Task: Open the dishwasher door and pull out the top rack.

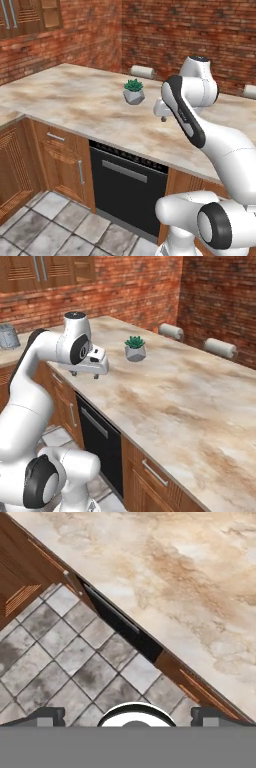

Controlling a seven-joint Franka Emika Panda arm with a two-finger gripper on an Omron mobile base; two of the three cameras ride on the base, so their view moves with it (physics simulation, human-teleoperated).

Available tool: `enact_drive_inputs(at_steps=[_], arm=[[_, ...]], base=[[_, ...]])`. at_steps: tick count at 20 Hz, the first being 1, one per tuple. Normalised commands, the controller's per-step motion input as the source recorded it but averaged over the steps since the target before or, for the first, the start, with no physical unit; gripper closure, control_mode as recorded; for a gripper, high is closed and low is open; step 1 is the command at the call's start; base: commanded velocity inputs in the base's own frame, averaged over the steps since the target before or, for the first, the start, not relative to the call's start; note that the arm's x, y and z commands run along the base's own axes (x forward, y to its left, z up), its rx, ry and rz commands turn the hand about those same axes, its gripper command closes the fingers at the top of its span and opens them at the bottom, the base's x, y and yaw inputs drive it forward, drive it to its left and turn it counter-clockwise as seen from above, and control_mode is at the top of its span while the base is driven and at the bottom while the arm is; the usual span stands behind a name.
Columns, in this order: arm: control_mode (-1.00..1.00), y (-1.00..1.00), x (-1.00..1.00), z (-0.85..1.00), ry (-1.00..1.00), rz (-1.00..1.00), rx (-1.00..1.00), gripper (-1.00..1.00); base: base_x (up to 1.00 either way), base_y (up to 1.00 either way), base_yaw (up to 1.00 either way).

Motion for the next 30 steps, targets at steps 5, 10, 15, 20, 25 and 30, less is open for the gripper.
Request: enact_drive_inputs(at_steps=[5,10,15,20,25,30], arm=[[1.00,0.00,0.00,0.00,0.00,0.00,0.00,-1.00],[-1.00,-0.09,0.00,-0.01,0.00,0.08,0.00,-1.00],[-1.00,0.17,-0.01,0.00,-0.03,0.02,-0.03,-1.00],[-1.00,0.77,-0.08,-0.01,-0.04,0.00,-0.09,-1.00],[-1.00,0.90,-0.05,-0.10,0.00,0.00,-0.14,-1.00],[-1.00,0.74,0.00,-0.22,0.00,0.00,-0.16,-1.00]], base=[[-0.04,-0.47,0.20],[0.00,-0.17,0.08],[0.00,0.00,0.00],[0.00,0.00,0.00],[0.00,0.00,0.00],[0.00,0.00,0.00]])
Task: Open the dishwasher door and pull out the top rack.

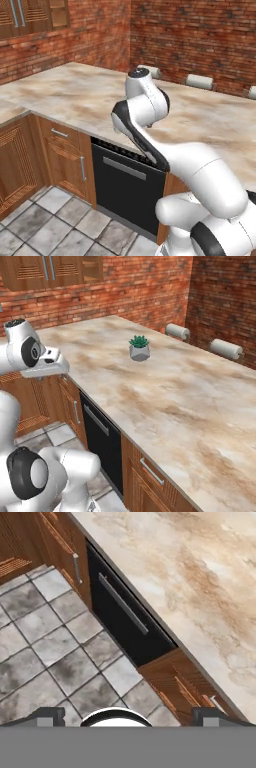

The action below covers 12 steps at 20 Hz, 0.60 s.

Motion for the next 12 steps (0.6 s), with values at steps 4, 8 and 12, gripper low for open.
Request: enact_drive_inputs(at_steps=[4,8,12], arm=[[-1.00,0.56,0.00,-0.31,0.00,0.00,-0.17,-1.00],[-1.00,0.32,0.00,-0.37,0.00,0.00,-0.16,-1.00],[-1.00,0.08,0.00,-0.42,0.00,0.00,-0.18,-1.00]], base=[[0.00,0.00,0.00],[0.00,0.00,0.00],[0.00,0.00,0.00]])
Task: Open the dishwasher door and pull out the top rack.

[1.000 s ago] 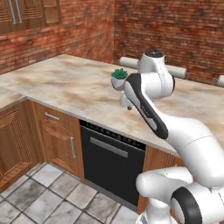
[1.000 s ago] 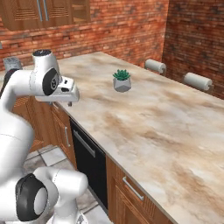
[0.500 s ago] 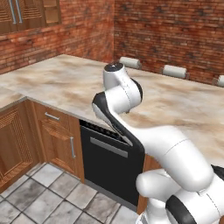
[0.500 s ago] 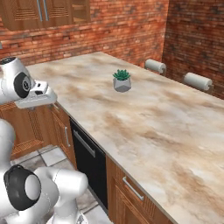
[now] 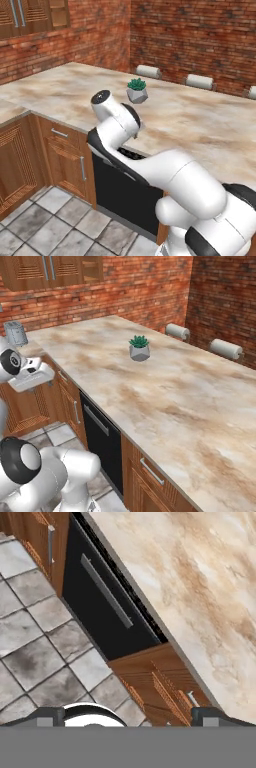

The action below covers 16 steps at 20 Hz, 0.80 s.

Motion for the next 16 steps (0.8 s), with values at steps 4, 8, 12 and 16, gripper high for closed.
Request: enact_drive_inputs(at_steps=[4,8,12,16], arm=[[-1.00,0.00,0.00,-0.31,0.00,0.00,-0.20,-1.00],[-1.00,0.00,0.01,-0.27,0.00,0.00,-0.21,-1.00],[-1.00,0.00,0.01,-0.30,-0.01,0.00,-0.22,-1.00],[-1.00,0.00,0.00,-0.35,-0.01,0.00,-0.20,-1.00]], base=[[0.00,0.00,0.00],[0.00,0.00,0.00],[0.00,0.00,0.00],[0.00,0.00,0.00]])
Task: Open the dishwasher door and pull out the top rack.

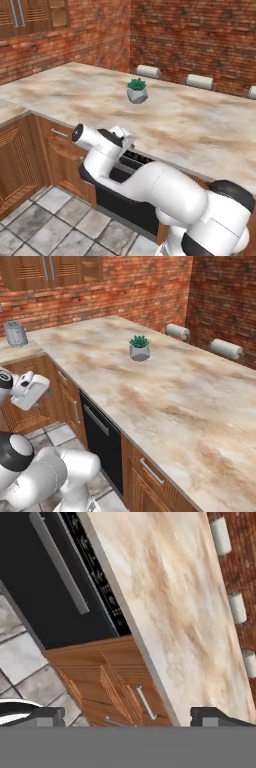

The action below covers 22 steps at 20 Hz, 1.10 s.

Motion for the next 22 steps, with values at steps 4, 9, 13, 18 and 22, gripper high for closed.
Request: enact_drive_inputs(at_steps=[4,9,13,18,22], arm=[[-1.00,0.00,0.04,-0.39,0.00,0.00,-0.19,-1.00],[-1.00,0.00,0.19,-0.34,0.00,0.00,-0.17,-1.00],[-1.00,0.00,0.20,-0.25,0.00,0.00,-0.17,-1.00],[-1.00,0.00,0.17,-0.32,0.00,0.00,-0.18,-1.00],[-1.00,0.00,0.11,-0.44,0.00,0.00,-0.20,-1.00]], base=[[0.00,0.00,0.00],[0.00,0.00,0.00],[0.00,0.00,0.00],[0.00,0.00,0.00],[0.00,0.00,0.00]])
